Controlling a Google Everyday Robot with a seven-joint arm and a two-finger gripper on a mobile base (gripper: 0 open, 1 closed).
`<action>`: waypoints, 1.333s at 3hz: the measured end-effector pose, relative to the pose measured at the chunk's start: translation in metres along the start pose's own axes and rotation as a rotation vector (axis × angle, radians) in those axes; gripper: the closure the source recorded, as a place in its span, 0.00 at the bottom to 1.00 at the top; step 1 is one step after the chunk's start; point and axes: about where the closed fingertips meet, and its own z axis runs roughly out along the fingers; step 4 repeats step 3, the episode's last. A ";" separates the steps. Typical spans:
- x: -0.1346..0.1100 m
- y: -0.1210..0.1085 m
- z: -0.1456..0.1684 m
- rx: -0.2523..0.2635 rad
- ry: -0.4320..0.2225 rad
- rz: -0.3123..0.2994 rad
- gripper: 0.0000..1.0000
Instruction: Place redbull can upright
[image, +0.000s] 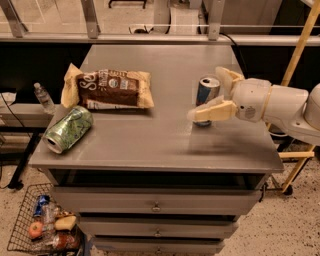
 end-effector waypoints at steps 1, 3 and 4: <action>-0.011 -0.002 -0.013 0.019 0.021 -0.027 0.00; -0.033 -0.003 -0.049 0.084 0.051 -0.069 0.00; -0.033 -0.003 -0.049 0.084 0.051 -0.069 0.00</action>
Offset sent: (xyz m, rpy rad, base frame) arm -0.0431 -0.0825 0.0661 -0.1288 -0.0751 -0.1690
